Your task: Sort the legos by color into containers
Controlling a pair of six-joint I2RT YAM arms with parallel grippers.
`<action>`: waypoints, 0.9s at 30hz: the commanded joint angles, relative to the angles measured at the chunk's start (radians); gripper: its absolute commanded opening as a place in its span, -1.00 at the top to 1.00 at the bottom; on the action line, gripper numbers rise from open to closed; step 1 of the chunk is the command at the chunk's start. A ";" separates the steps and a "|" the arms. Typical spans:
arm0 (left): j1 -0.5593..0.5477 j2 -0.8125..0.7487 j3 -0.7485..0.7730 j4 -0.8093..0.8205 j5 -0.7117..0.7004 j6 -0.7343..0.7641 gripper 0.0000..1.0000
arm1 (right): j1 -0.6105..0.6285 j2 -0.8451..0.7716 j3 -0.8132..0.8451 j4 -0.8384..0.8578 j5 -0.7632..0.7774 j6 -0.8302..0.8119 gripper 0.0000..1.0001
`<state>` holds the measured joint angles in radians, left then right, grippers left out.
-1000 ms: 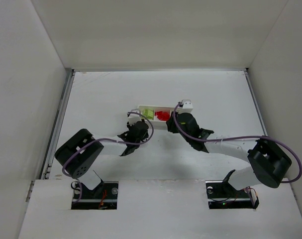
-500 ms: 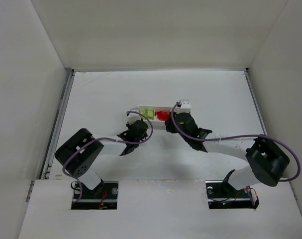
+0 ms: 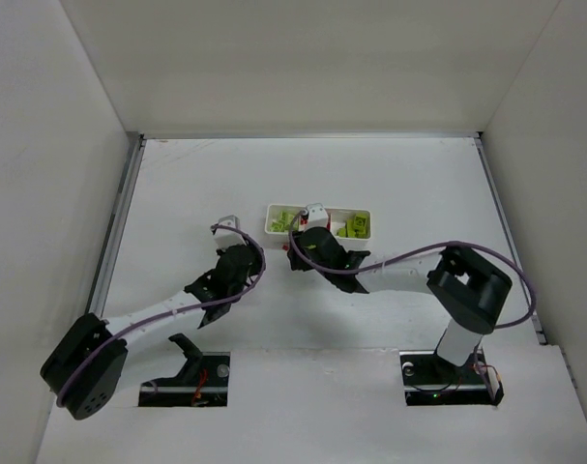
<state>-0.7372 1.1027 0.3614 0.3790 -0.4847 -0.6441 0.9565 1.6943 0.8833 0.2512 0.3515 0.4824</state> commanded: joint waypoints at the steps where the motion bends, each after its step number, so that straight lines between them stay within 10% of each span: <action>1: 0.019 -0.079 -0.032 -0.026 0.006 -0.014 0.64 | -0.002 0.053 0.062 0.008 0.061 0.076 0.02; 27: 0.083 -0.152 -0.150 0.127 0.113 -0.035 0.63 | 0.075 0.372 0.281 -0.059 0.320 0.234 0.25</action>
<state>-0.6617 0.9524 0.2348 0.4400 -0.3840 -0.6712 1.0138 2.0289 1.1442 0.2176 0.6464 0.7029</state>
